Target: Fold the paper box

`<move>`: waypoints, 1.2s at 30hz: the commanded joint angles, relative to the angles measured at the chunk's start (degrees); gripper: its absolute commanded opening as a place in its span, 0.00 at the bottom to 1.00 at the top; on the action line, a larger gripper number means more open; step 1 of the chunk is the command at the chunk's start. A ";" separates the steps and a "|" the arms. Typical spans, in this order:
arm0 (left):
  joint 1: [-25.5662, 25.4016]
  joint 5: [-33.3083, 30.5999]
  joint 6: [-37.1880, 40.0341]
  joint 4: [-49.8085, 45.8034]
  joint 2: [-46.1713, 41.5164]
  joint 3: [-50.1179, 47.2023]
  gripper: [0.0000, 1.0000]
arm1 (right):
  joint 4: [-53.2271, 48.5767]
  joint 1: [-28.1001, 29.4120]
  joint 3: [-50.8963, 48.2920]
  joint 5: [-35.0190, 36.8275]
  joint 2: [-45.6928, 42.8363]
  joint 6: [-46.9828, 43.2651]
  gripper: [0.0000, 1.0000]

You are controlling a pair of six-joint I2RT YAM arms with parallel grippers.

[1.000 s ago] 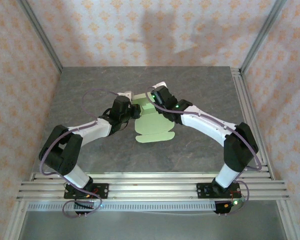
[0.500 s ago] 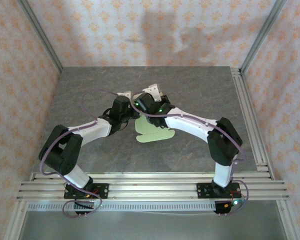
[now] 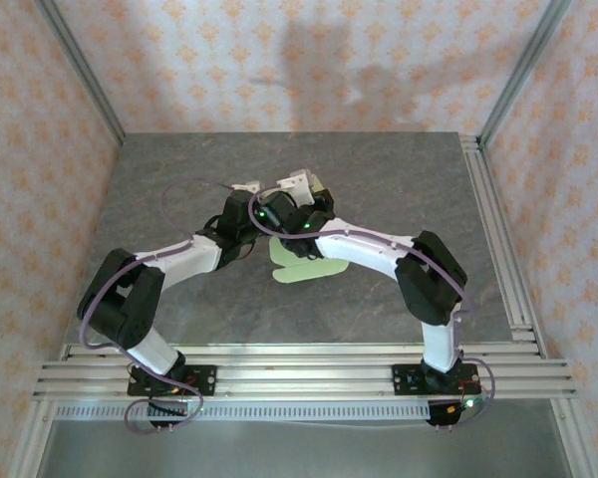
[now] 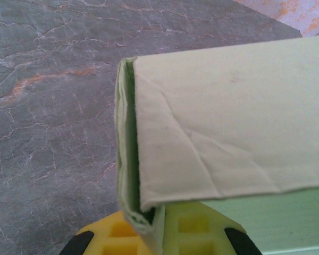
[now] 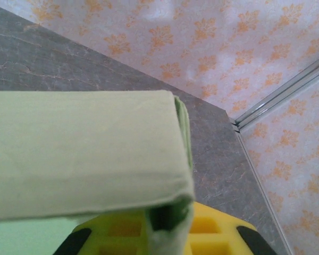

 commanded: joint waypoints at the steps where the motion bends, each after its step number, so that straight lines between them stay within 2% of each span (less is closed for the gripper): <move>1: -0.59 1.42 0.49 1.49 -1.37 1.79 0.00 | 0.63 0.50 0.30 2.49 1.96 -0.50 0.00; 5: -0.57 1.40 0.71 0.73 -1.38 2.24 0.00 | 0.84 0.49 0.21 1.20 1.82 0.42 0.00; 8: -0.60 0.93 1.19 -0.32 -1.50 2.80 0.00 | 2.72 0.39 -1.29 -5.24 -0.77 0.94 0.01; 11: -0.36 0.49 1.20 -0.98 -1.55 2.89 0.00 | 5.76 -0.26 -4.20 -12.65 -4.90 0.49 0.27; 14: 0.10 0.95 0.85 -1.08 -1.21 2.79 0.00 | 6.83 -1.30 -6.32 -19.17 -8.72 -0.64 0.41; 19: 0.67 1.03 0.58 -1.22 -0.45 2.76 0.00 | 9.08 -3.64 -10.92 -31.40 -15.66 -3.28 0.60; 26: 1.48 1.87 0.48 -1.34 0.20 3.16 0.00 | 6.57 -7.36 -14.03 -45.81 -23.84 -3.46 0.77; 29: 1.81 2.65 0.88 -1.34 0.21 3.19 0.00 | 5.78 -9.39 -15.67 -54.97 -27.03 -5.38 0.82; 33: 2.31 3.94 2.28 -1.56 -0.27 2.82 0.00 | 2.34 -14.42 -16.68 -67.64 -28.34 -7.21 0.82; 36: 2.64 6.48 3.58 -0.07 -0.93 1.93 0.00 | 0.19 -17.22 -16.36 -71.72 -27.58 -7.95 0.81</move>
